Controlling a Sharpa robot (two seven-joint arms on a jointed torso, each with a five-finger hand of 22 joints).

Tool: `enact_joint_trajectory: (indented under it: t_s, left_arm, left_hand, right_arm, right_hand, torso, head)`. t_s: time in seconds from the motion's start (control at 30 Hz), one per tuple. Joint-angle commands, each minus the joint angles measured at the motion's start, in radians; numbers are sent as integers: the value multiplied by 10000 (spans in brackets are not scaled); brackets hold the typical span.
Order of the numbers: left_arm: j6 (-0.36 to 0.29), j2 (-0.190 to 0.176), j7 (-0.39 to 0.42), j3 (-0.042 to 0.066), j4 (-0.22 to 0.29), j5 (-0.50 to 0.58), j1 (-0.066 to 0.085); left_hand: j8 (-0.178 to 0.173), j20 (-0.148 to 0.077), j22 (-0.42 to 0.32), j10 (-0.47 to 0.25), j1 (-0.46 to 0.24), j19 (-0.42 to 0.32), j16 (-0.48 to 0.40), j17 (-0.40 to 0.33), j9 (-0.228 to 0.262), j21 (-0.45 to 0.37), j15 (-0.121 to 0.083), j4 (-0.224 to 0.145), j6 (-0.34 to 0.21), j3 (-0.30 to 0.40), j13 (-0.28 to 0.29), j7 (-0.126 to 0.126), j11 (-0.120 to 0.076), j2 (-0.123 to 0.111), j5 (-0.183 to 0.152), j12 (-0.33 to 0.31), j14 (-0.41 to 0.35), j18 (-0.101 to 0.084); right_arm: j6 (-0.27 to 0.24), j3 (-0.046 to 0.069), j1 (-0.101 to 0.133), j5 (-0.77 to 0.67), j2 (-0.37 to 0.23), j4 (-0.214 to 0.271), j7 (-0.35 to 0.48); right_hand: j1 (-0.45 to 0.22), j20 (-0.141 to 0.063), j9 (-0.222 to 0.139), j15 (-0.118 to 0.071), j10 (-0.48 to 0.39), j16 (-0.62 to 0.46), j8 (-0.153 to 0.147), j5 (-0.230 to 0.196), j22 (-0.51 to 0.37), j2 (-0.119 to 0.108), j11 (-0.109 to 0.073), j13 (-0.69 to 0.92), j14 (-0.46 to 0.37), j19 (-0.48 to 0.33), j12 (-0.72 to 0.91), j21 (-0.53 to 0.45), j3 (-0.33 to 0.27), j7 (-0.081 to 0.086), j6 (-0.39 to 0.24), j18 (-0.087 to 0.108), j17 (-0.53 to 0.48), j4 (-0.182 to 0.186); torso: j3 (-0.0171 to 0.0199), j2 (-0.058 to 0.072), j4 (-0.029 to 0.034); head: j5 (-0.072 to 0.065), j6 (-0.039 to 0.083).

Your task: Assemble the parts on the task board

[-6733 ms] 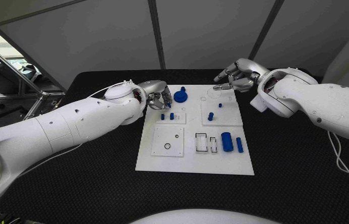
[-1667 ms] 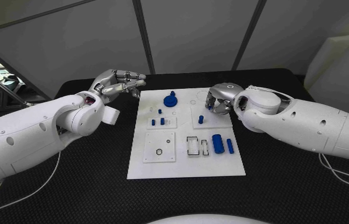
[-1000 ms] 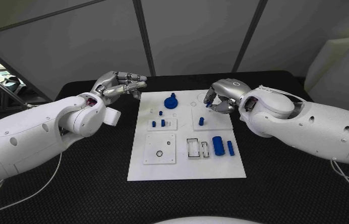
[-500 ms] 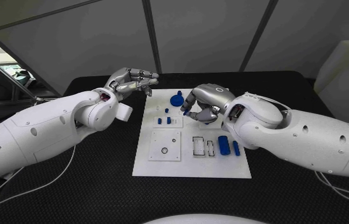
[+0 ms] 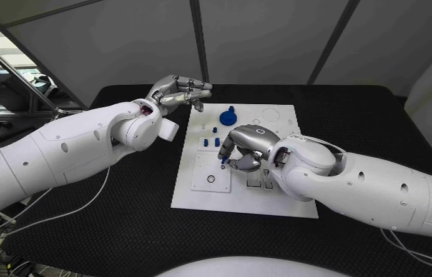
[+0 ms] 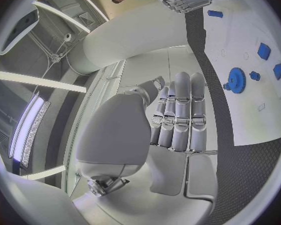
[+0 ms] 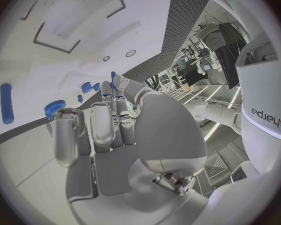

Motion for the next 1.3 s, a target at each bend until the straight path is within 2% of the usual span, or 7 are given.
enact_joint_trajectory:
  t_s: [0.03, 0.33, 0.8, 1.0, 1.27, 1.3]
  left_arm:
    - [130, 31, 56, 7, -1, 59, 16]
    - [124, 66, 29, 5, -11, 59, 16]
    - [125, 86, -31, 5, -12, 59, 16]
    - [158, 73, -46, 5, -6, 59, 16]
    - [200, 63, -70, 5, -4, 59, 16]
    - [207, 65, -73, 5, -5, 59, 16]
  left_hand:
    - [-62, 42, -16, -60, -13, 31, -52, -13, 10, -41, 36, -8, -24, -54, 15, 40, 15, 115, 32, 43, -60, -49]
    - [-66, 43, -19, -63, -17, 29, -60, -15, 9, -48, 38, -7, -30, -57, 18, 40, 16, 117, 30, 42, -62, -49]
    - [-74, 46, -24, -71, -21, 26, -72, -19, 8, -57, 40, -7, -40, -62, 21, 42, 18, 118, 28, 40, -66, -50]
    - [-88, 49, -32, -88, -25, 22, -92, -26, 6, -75, 45, -8, -60, -67, 27, 49, 24, 124, 27, 35, -70, -50]
    - [-88, 49, -32, -88, -25, 22, -92, -26, 6, -75, 45, -8, -60, -67, 27, 49, 24, 124, 27, 35, -70, -50]
    - [-89, 50, -33, -89, -26, 21, -94, -26, 6, -77, 45, -8, -61, -68, 28, 50, 25, 124, 26, 35, -70, -50]
  right_arm:
    - [509, -15, -6, -206, 101, -93, 17]
    - [718, -46, -35, -337, 321, -400, -101]
    - [709, -80, -60, -572, 491, -578, -239]
    - [673, -87, -74, -656, 564, -640, -352]
    - [917, -104, -77, -797, 645, -699, -499]
    - [1040, -147, -77, -811, 654, -693, -541]
  right_hand:
    - [-105, -40, 17, -40, 39, 45, -23, 53, 1655, -17, 29, 2, 233, 494, -21, 31, 63, 35, 31, -117, 3, -19]
    - [-129, -39, 15, -37, 27, 48, -28, 51, 1656, -15, 36, -5, 232, 494, -23, 32, 85, 41, 22, -117, 0, -14]
    - [-186, -34, 14, -30, 15, 67, -30, 44, 1680, -19, 44, -16, 234, 505, -20, 50, 115, 47, 14, -123, 14, 3]
    - [-204, -32, 14, -28, 13, 70, -29, 40, 1679, -22, 45, -19, 234, 505, -20, 49, 119, 48, 14, -123, 14, 8]
    - [-217, -31, 15, -26, 14, 70, -28, 38, 1696, -22, 44, -20, 233, 514, -18, 63, 125, 47, 16, -128, 10, 14]
    - [-220, -31, 15, -26, 14, 66, -27, 38, 1693, -23, 44, -21, 232, 512, -17, 60, 126, 47, 16, -127, 2, 15]
  torso:
    - [15, 4, 9]
    - [12, 5, 2]
    - [2, 4, 3]
    - [10, 1, -5]
    - [7, 2, -1]
    - [7, 2, -1]
  head:
    - [72, -59]
    - [187, -133]
    - [207, -191]
    - [246, -204]
    - [272, -228]
    - [272, -228]
